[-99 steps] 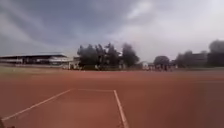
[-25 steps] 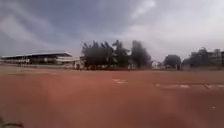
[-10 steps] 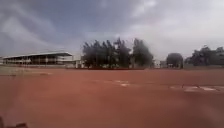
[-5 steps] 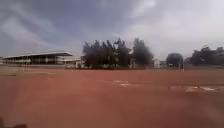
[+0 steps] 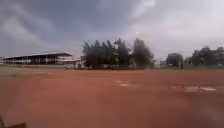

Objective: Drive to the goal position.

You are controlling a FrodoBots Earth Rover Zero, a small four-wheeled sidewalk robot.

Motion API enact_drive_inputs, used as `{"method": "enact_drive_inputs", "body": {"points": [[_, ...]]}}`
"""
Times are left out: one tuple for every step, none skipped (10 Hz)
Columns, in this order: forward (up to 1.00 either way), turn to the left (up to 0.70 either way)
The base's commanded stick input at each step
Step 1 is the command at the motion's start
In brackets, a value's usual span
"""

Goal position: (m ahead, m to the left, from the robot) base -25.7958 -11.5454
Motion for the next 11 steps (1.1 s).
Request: {"method": "enact_drive_inputs", "body": {"points": [[0.7, 0.0], [0.7, 0.0], [0.7, 0.0], [0.7, 0.0], [0.7, 0.0], [0.7, 0.0], [0.7, 0.0], [0.7, 0.0], [0.7, 0.0], [0.7, 0.0], [0.7, 0.0]]}}
